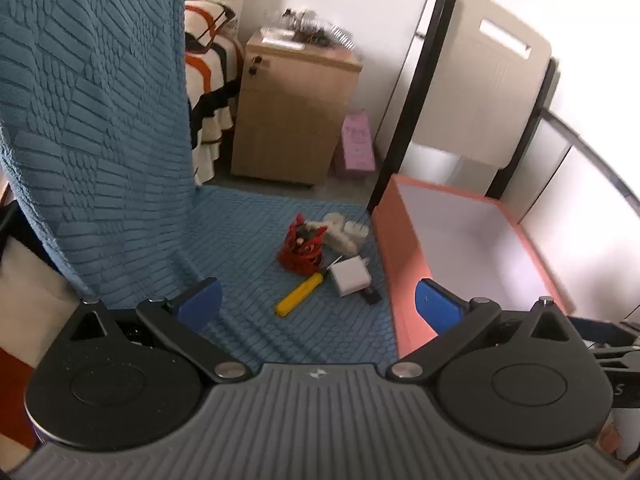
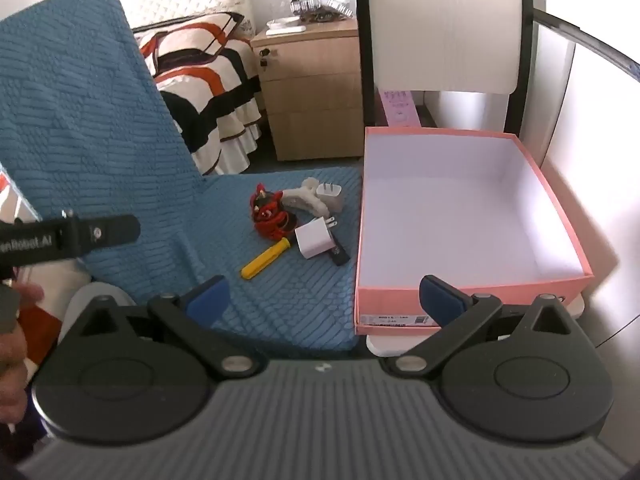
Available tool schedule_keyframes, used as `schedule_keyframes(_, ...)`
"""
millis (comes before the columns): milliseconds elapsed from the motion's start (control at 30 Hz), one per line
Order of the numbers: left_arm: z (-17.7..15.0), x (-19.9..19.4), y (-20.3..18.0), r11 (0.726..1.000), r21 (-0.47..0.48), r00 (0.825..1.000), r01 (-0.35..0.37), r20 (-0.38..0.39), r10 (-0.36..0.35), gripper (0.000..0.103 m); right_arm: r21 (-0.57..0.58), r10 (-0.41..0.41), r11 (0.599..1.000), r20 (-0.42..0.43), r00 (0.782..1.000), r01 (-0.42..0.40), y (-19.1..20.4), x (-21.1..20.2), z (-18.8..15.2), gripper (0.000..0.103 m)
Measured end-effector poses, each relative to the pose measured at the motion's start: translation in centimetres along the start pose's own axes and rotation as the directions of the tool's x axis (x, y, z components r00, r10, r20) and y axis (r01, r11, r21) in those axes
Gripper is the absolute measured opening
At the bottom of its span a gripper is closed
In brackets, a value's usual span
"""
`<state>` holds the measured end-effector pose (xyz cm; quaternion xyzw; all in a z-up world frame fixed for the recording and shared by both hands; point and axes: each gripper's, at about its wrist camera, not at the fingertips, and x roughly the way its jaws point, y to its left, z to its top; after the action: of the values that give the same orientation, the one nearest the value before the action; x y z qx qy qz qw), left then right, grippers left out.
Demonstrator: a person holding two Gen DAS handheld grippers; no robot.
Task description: Organize rigid objects
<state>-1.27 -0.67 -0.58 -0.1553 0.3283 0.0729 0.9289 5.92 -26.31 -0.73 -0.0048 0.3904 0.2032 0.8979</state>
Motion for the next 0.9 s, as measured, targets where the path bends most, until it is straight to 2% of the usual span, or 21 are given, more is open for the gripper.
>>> schedule_keyframes(267,0.0,-0.1,-0.8,1.0,0.021,1.0,-0.007,0.007,0.007,0.103,0.007,0.002,1.0,-0.011,1.0,-0.001,-0.1,0.3,-0.6,0.103)
schedule_keyframes(467,-0.1,0.3,-1.1,1.0,0.005,1.0,-0.027,-0.007,0.027,0.103,0.013,0.001,1.0,-0.029,1.0,-0.001,-0.6,0.4,-0.8,0.103)
schedule_keyframes(600,0.0,0.3,-0.8,1.0,-0.003,1.0,-0.014,-0.006,0.014,0.103,-0.001,-0.004,1.0,-0.013,1.0,0.004,-0.4,0.2,-0.6,0.103)
schedule_keyframes(800,-0.1,0.9,-1.1,1.0,0.015,0.998,-0.004,-0.058,0.005,0.103,0.004,-0.011,1.0,-0.024,1.0,0.011,-0.6,0.5,-0.6,0.103)
schedule_keyframes(900,-0.4,1.0,-1.1,0.999,0.04,0.998,-0.023,-0.063,0.026,0.103,0.001,-0.015,1.0,-0.028,1.0,0.015,-0.4,0.9,-0.6,0.103)
